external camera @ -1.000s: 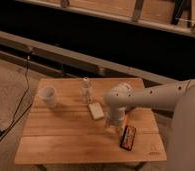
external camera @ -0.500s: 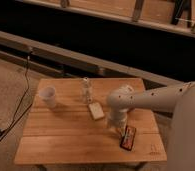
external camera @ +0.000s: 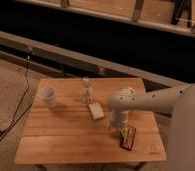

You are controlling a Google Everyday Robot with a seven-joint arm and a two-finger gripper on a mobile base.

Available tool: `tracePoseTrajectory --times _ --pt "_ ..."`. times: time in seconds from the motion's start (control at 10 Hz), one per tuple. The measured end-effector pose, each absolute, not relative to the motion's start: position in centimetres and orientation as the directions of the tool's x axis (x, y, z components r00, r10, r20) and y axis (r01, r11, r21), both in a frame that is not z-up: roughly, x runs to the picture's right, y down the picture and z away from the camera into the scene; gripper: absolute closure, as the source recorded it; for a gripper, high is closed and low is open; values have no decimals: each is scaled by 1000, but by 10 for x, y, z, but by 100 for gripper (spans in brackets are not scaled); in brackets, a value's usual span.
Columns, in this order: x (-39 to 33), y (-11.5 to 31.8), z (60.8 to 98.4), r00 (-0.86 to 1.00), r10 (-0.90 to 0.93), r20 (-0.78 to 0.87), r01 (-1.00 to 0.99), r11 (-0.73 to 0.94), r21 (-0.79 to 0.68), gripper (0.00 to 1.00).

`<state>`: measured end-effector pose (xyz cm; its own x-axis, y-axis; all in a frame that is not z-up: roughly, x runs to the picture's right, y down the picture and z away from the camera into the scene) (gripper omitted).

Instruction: Drag the pepper across the table

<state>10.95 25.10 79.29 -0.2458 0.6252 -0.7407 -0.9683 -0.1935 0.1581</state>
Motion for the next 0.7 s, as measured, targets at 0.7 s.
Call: tracePoseTrajectory --times 0.7 --pt "100 245 807 -199 635 -746 -979 -170 116 35"
